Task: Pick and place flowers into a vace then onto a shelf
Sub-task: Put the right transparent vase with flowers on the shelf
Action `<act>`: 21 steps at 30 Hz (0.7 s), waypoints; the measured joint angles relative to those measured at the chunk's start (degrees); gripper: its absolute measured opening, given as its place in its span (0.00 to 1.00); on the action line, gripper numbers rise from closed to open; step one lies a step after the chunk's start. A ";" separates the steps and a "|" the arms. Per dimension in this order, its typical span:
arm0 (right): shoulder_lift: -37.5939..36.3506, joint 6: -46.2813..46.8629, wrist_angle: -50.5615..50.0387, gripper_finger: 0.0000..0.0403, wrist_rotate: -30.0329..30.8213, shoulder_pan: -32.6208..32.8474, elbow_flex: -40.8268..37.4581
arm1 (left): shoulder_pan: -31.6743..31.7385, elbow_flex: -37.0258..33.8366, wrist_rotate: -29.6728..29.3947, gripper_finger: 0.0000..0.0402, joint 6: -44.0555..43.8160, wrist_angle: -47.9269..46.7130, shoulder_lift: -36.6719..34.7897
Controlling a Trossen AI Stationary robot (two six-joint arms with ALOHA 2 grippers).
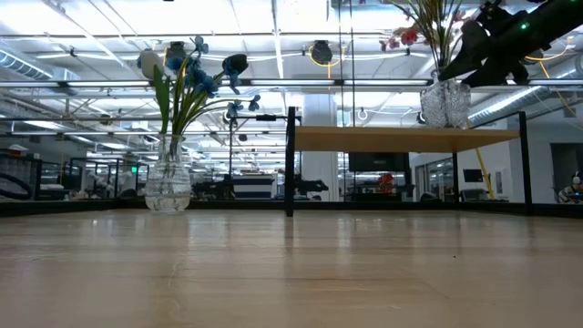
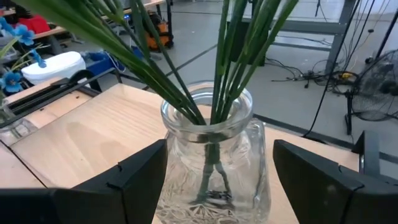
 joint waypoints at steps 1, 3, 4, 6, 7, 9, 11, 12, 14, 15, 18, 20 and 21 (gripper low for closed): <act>-0.24 -0.78 -0.01 0.70 0.00 0.00 0.00 | 0.00 0.02 0.00 0.14 0.00 -0.05 0.00; -0.74 -2.05 -0.09 0.70 0.04 0.00 -0.02 | 0.00 0.01 0.00 0.14 -0.02 -0.05 0.00; -1.00 -2.27 -0.08 0.70 0.02 0.00 -0.03 | 0.00 0.02 0.00 0.14 -0.02 -0.02 0.00; -1.25 -1.75 -0.02 0.70 0.00 0.00 -0.02 | 0.00 0.01 0.00 0.14 -0.04 -0.05 0.00; -1.32 -1.49 -0.02 0.71 -0.02 0.00 -0.04 | 0.00 0.02 0.00 0.14 -0.04 -0.04 0.00; -1.32 -1.85 0.00 0.75 -0.02 0.00 -0.03 | 0.00 0.02 0.00 0.14 -0.04 -0.02 0.00; -1.30 -2.30 0.03 0.79 0.02 0.00 -0.04 | 0.00 0.00 0.00 0.14 -0.04 -0.05 0.00; -1.30 -2.36 0.04 0.82 -0.01 0.00 -0.03 | -0.01 0.01 0.00 0.14 -0.05 -0.03 0.00; -1.33 -2.46 -0.16 0.88 -0.31 0.00 -0.02 | 0.00 0.02 0.00 0.14 -0.04 -0.05 0.00; -1.53 -2.15 -0.73 0.91 -1.18 0.00 -0.02 | 0.00 0.00 0.00 0.14 -0.04 -0.05 0.00; -1.89 -2.71 -1.82 0.95 -4.46 0.00 -0.02 | 0.00 0.00 0.00 0.14 -0.04 -0.02 0.00; -2.37 -1.86 -2.85 0.97 -6.35 0.00 -0.02 | -0.01 0.02 0.00 0.14 -0.05 -0.05 0.00; -2.63 -1.55 -3.14 0.97 -7.27 0.00 -0.02 | 0.00 0.02 0.00 0.14 -0.08 -0.05 0.00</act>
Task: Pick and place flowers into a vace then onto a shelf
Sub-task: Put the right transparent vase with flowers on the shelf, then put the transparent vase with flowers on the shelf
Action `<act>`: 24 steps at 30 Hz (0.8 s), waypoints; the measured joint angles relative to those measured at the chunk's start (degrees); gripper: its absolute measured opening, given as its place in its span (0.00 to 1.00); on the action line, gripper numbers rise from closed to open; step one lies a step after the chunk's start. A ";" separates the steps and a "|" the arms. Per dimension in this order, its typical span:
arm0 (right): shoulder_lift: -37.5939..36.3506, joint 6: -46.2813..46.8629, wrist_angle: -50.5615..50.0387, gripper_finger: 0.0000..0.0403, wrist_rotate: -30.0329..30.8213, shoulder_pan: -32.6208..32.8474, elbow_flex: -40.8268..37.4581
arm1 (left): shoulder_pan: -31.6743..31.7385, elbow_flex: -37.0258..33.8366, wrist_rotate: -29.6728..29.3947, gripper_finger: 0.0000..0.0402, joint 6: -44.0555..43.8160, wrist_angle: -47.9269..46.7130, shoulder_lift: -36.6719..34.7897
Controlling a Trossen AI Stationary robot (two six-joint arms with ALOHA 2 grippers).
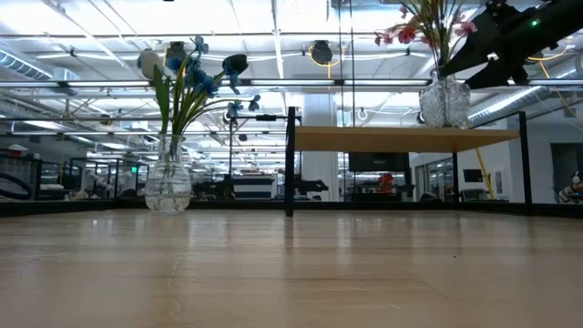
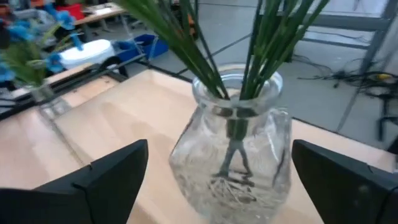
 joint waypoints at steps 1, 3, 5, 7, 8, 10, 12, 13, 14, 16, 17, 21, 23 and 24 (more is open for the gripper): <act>-0.33 -0.06 -0.38 0.97 -0.28 0.00 0.00 | -0.02 -0.01 0.00 0.14 -0.01 0.00 0.00; -1.05 -0.86 -1.23 0.97 -0.43 0.01 0.00 | 0.00 0.00 -0.01 0.14 0.01 -0.02 0.00; -2.02 -1.70 -1.17 0.97 -0.44 0.00 0.00 | 0.00 -0.01 -0.01 0.14 -0.01 -0.04 0.03; -2.96 -2.27 -1.17 0.97 -0.35 0.00 0.00 | 0.00 0.00 0.00 0.14 -0.05 -0.04 0.04; -3.43 -2.48 -1.19 0.97 -0.21 0.01 0.00 | -0.01 0.00 -0.01 0.14 -0.05 -0.04 0.04; -4.48 -2.32 -1.43 0.97 0.30 0.01 0.00 | 0.00 0.00 0.00 0.14 -0.11 -0.03 0.04; -5.49 -1.76 -2.20 0.97 0.96 0.00 0.00 | 0.00 -0.01 0.00 0.14 -0.20 -0.04 0.04; -5.94 -1.25 -2.94 0.97 0.99 0.01 0.00 | 0.00 0.00 -0.01 0.14 -0.22 -0.02 0.04; -6.47 -0.69 -3.95 0.97 0.97 0.00 0.00 | 0.00 -0.01 0.00 0.14 -0.23 -0.04 0.04; -7.64 0.88 -6.04 0.97 -1.03 0.00 0.00 | 0.00 -0.01 0.00 0.14 -0.37 -0.04 0.04; -8.14 1.92 -6.86 0.97 -3.25 0.00 0.00 | 0.00 0.00 0.00 0.14 -0.44 -0.07 0.04; -10.30 5.66 -5.65 0.97 -17.74 0.00 -1.11 | 0.00 0.00 0.00 0.14 -0.38 -0.15 0.04; -11.49 7.03 -2.08 0.97 -27.18 0.00 -2.93 | 0.00 -0.01 0.00 0.14 -0.38 -0.15 0.04; -11.93 7.85 0.29 0.97 -32.51 0.00 -4.18 | 0.00 -0.01 0.00 0.14 -0.35 -0.15 0.04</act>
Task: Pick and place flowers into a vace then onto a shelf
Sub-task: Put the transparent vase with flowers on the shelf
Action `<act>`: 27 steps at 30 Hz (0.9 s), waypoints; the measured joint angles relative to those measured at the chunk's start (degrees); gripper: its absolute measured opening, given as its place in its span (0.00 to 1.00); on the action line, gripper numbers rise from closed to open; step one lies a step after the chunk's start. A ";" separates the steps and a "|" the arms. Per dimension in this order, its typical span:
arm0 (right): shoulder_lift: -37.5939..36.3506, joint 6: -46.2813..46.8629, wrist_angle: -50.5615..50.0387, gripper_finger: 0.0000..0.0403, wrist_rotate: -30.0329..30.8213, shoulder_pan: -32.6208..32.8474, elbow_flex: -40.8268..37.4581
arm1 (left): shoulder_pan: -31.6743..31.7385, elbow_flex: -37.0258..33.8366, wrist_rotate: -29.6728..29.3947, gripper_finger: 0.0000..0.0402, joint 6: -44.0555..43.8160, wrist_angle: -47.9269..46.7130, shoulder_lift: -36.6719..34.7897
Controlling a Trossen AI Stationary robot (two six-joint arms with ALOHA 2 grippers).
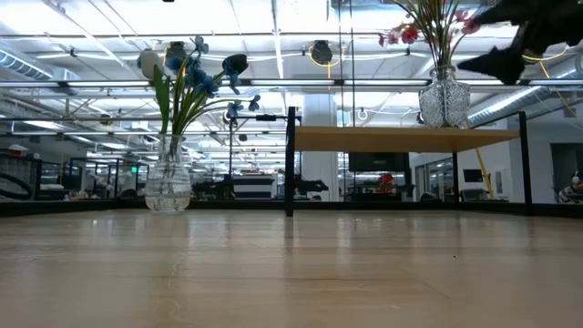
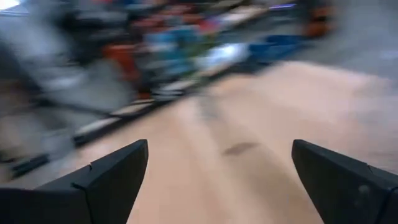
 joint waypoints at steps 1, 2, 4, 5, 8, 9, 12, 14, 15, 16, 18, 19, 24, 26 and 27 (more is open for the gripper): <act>-0.32 1.27 2.72 0.97 -5.23 0.00 -1.47 | 0.00 0.01 -0.01 0.14 0.07 0.00 0.00; -0.48 3.10 6.06 0.97 -9.89 0.02 -3.22 | 0.00 0.01 0.00 0.14 0.12 0.00 0.00; -0.55 7.36 13.48 0.97 -16.33 0.21 -7.55 | 0.00 0.00 -0.01 0.14 0.16 0.04 0.00; -0.52 9.29 17.11 0.97 -18.13 0.61 -10.15 | 0.00 0.00 -0.02 0.14 0.16 0.04 0.00; 0.05 12.69 29.22 0.97 -18.76 3.18 -18.97 | 0.00 0.00 -0.02 0.14 0.59 0.08 0.00; 0.58 12.71 34.45 0.97 -18.69 4.29 -22.11 | 0.00 0.01 -0.02 0.14 0.86 0.10 0.00; 3.50 13.15 48.47 0.97 -15.89 8.75 -30.20 | 0.00 0.00 -0.02 0.14 1.59 0.12 0.02; 5.01 9.04 50.93 0.97 -12.55 12.14 -30.15 | 0.00 -0.01 -0.06 0.14 2.06 0.14 0.03; 6.54 8.02 50.80 0.97 -11.03 14.09 -29.93 | 0.01 0.01 -0.27 0.14 2.33 0.25 0.02; 7.96 7.51 50.42 0.97 -9.35 15.91 -29.86 | 0.18 0.01 -0.56 0.14 2.36 0.29 0.04; 10.11 6.02 54.42 0.97 -6.36 19.93 -28.86 | 0.47 0.01 -0.98 0.14 2.29 0.34 0.04; 10.70 5.02 54.44 0.97 -4.45 21.84 -27.98 | 0.87 0.03 -1.17 0.14 2.14 0.31 0.04; 18.73 0.75 53.84 0.97 3.61 30.24 -23.69 | 2.18 0.03 -1.23 0.14 1.21 0.15 1.06; 22.88 0.33 60.12 0.97 4.19 32.91 -23.12 | 2.64 0.03 -1.01 0.14 0.86 0.20 1.19; 25.42 0.03 63.17 0.97 6.12 34.35 -23.14 | 3.03 0.05 -1.02 0.14 0.53 0.97 1.60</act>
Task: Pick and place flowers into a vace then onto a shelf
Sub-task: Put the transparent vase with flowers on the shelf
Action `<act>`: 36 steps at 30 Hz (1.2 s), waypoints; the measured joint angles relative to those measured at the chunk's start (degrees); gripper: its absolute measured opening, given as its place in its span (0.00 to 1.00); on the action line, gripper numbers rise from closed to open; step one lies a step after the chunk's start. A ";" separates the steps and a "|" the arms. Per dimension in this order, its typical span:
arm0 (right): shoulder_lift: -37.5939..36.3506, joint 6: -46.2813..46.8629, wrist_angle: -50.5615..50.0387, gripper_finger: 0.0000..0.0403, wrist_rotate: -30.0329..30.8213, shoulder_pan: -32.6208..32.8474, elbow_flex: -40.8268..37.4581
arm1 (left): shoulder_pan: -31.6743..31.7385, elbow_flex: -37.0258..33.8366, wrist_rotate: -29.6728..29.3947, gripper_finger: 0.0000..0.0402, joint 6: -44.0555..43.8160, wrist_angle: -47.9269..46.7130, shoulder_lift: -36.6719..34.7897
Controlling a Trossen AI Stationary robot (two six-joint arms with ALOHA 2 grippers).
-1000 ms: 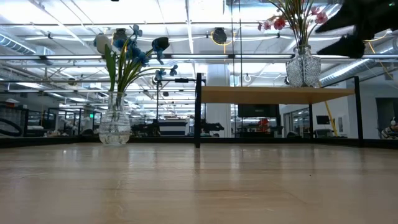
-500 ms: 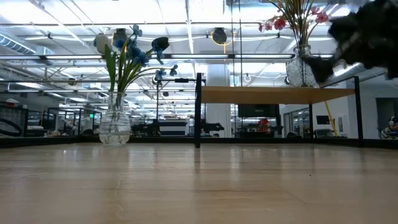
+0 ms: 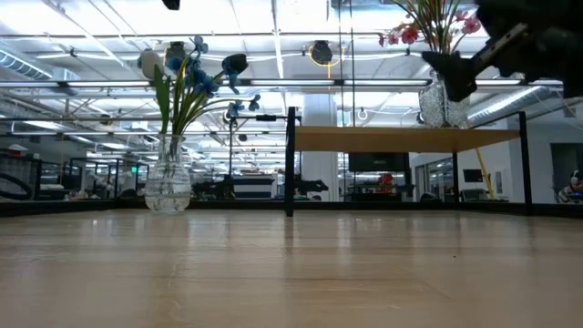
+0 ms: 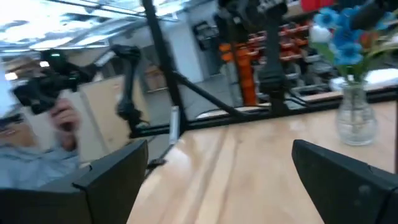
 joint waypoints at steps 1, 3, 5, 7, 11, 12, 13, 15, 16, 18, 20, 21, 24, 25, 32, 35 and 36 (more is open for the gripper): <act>2.63 -0.36 2.76 0.97 2.55 1.29 0.10 | 0.41 0.05 -0.09 0.14 -0.47 0.16 0.17; 7.53 -3.06 4.28 0.97 6.91 3.22 1.11 | 0.69 -0.04 -0.07 0.14 -0.95 0.09 0.28; 13.17 -4.77 4.45 0.97 10.50 4.52 3.65 | 1.06 -0.03 0.37 0.14 -1.29 0.84 0.17; 19.32 -6.01 3.74 0.97 12.82 5.62 6.16 | 1.32 -0.02 0.65 0.14 -1.29 0.77 0.20; 31.11 -7.34 3.77 0.97 12.47 6.20 13.17 | 1.45 -0.02 0.60 0.14 -1.29 1.39 0.25; 33.67 -7.45 4.10 0.97 12.52 6.17 14.85 | 1.42 -0.02 0.61 0.14 -1.28 1.33 0.22; 36.34 -8.01 4.36 0.97 12.70 5.97 16.56 | 1.40 -0.02 0.64 0.14 -1.30 1.23 0.23; 41.04 -9.44 5.08 0.97 12.93 5.28 19.70 | 1.41 -0.02 0.64 0.14 -1.50 1.18 0.26; 43.17 -9.70 6.08 0.97 12.94 4.88 21.23 | 1.42 -0.02 0.63 0.14 -1.72 1.21 0.25; 47.32 -10.18 8.70 0.97 13.04 3.96 24.25 | 1.35 -0.02 0.63 0.14 -1.95 1.19 0.24; 51.61 -11.21 11.71 0.97 14.74 3.21 26.85 | 1.32 -0.02 0.63 0.14 -2.14 1.18 0.24; 53.78 -11.63 12.81 0.97 15.61 2.96 28.26 | 1.32 -0.02 0.63 0.14 -2.22 1.17 0.24; 59.96 -11.82 13.86 0.97 13.46 1.81 33.62 | 1.32 -0.02 0.63 0.14 -2.91 1.17 0.26; 61.95 -11.88 13.87 0.97 12.15 1.56 35.60 | 1.32 -0.02 0.63 0.14 -3.07 1.17 0.24; 74.79 -12.92 13.72 0.97 11.44 -1.62 48.05 | 1.32 -0.02 0.63 0.14 -3.21 1.19 0.24; 77.79 -11.62 13.80 0.96 11.40 -3.59 51.64 | 1.32 -0.02 0.63 0.14 -3.65 1.19 0.24; 78.58 -10.79 13.80 0.96 11.72 -4.14 52.86 | 1.32 -0.02 0.63 0.14 -3.87 1.18 0.24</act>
